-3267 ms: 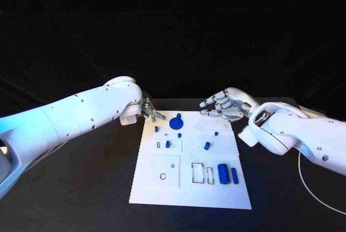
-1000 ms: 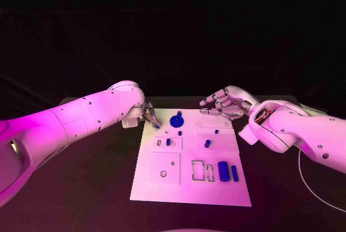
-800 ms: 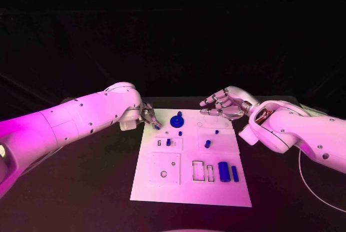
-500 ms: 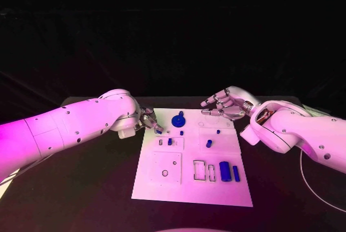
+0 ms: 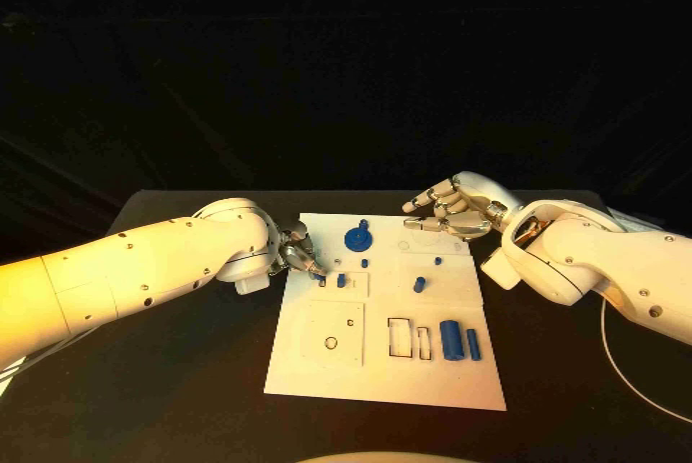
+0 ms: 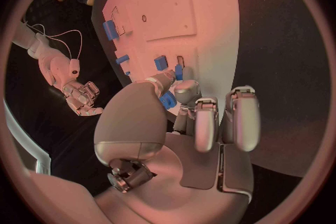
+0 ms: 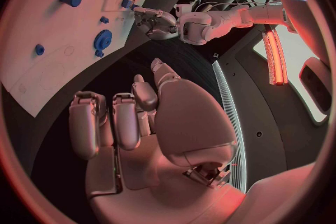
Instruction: Assemble the parts on the task board
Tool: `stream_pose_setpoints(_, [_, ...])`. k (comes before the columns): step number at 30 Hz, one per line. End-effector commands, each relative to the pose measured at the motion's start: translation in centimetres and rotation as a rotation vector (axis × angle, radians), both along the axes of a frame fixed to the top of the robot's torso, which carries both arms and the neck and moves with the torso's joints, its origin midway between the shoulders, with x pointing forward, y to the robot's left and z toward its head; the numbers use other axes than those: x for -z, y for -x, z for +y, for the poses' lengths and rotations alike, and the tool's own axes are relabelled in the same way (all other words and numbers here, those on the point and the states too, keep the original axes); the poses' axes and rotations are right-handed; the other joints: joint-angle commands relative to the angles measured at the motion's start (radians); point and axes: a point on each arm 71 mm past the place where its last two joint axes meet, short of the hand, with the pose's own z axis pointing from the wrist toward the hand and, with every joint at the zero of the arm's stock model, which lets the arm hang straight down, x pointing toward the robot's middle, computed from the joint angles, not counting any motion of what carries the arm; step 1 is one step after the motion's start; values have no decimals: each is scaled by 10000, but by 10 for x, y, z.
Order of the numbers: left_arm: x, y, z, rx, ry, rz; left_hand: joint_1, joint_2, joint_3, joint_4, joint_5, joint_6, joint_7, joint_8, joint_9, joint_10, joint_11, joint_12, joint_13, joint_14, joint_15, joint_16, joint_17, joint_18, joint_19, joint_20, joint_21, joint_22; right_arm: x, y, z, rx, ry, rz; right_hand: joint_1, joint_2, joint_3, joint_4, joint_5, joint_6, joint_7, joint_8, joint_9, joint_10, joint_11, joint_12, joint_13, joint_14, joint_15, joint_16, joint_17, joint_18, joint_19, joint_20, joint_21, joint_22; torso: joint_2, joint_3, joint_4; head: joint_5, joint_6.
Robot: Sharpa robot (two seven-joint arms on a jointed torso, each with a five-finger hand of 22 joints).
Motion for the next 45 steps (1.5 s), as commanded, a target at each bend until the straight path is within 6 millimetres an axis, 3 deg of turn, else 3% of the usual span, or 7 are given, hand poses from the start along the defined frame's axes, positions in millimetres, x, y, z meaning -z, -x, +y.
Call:
stream_pose_setpoints(1, [0,1,-4,279,-202,-236,-79,-35,1459,-1404,44,84,-68,61,11,84,10,66,16,1035,-36,30,2634,-64,647,-28,64,1974,1,1,2,-157,78,65,25,100,-22,-19,41,-11,11,46,10,-66,15,32,16,566,62,-41,490,81,-33,-4,-52,422,7,11,3,12,-32])
stream_pose_setpoints(13, [8,5,-8,522,-832,148,-95,-60,1507,-1445,60,102,-73,67,7,99,5,66,14,1035,-40,30,2634,-60,641,-32,51,1966,2,1,2,-166,82,82,25,100,-22,-19,41,-11,11,46,10,-66,15,32,16,566,62,-41,490,81,-33,-4,-52,422,-2,21,-9,0,-126])
stream_pose_setpoints(28, [11,8,-5,599,-1364,384,-209,-153,1691,-1582,302,164,-81,89,-7,148,-6,44,-16,1035,-50,30,2634,-76,667,-36,101,2011,2,1,1,-165,82,80,25,100,-22,-19,41,-11,11,46,10,-66,15,32,16,566,62,-41,490,81,-33,-4,-52,422,3,10,0,9,-183])
stream_pose_setpoints(45, [11,8,-10,523,-1207,527,-488,-241,1668,-1550,416,269,-119,135,-13,260,-23,133,67,1035,-53,30,2634,-86,686,-39,136,2043,2,1,2,-175,80,83,37,102,-34,-24,56,-6,12,50,11,-74,15,29,8,565,62,-49,482,83,-39,-5,-59,412,-2,25,3,7,-223])
